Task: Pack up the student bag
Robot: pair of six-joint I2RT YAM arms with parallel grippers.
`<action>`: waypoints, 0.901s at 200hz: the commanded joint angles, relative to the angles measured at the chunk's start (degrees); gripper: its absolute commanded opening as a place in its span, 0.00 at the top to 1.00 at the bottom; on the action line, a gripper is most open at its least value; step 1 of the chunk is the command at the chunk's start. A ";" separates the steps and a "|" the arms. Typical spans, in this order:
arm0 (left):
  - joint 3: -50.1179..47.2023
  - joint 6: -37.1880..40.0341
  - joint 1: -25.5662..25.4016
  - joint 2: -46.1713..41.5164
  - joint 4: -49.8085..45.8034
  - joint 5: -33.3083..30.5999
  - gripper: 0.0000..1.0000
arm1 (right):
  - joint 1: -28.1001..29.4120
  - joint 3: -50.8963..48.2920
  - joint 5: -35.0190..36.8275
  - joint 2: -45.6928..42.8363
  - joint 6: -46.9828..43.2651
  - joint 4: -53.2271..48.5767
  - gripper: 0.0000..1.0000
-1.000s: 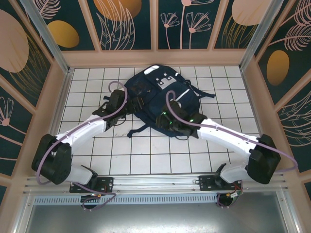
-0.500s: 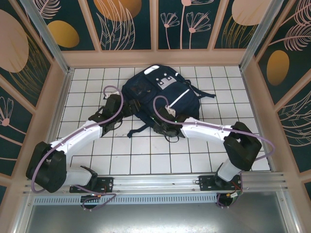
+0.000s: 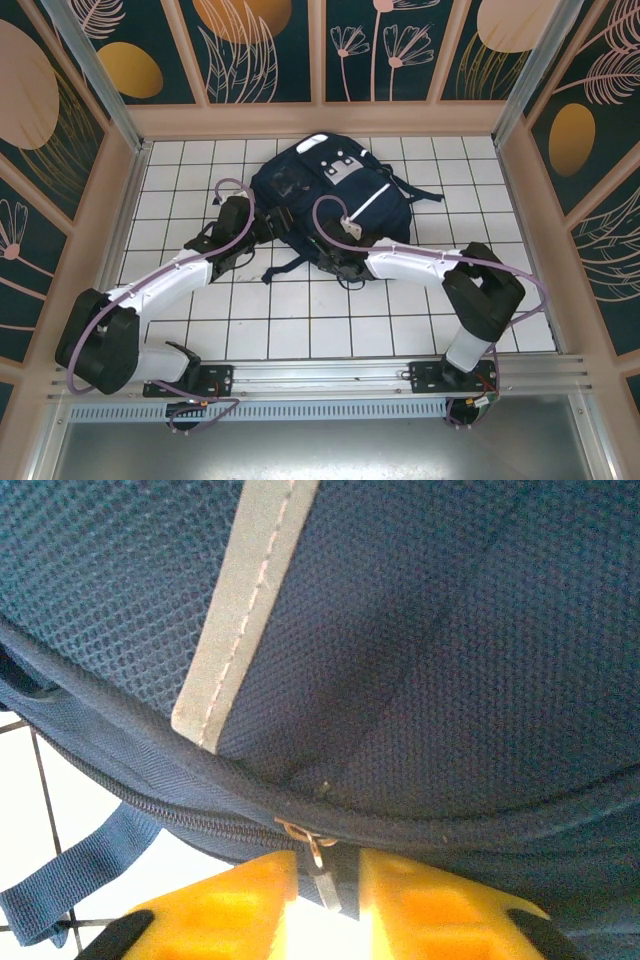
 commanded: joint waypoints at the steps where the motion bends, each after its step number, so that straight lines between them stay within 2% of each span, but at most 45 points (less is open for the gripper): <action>1: -0.83 -2.20 0.42 0.88 3.71 3.20 0.02 | -0.92 2.02 0.57 1.46 -1.02 2.42 0.83; 38: -1.49 -5.84 0.41 1.44 7.84 9.29 0.11 | -0.77 2.57 3.12 0.11 -3.29 -0.87 1.00; 85: -3.50 -15.56 0.41 5.39 21.01 22.38 0.35 | -0.77 2.42 1.88 -5.59 -12.92 -2.33 1.00; 133: -3.79 -21.54 0.32 11.62 29.62 26.89 0.59 | -2.08 0.99 -4.23 -10.22 -19.51 -0.29 1.00; 180: -1.46 -22.29 0.33 16.10 30.95 27.74 0.64 | -2.35 1.84 -5.81 -9.72 -21.09 -0.20 1.00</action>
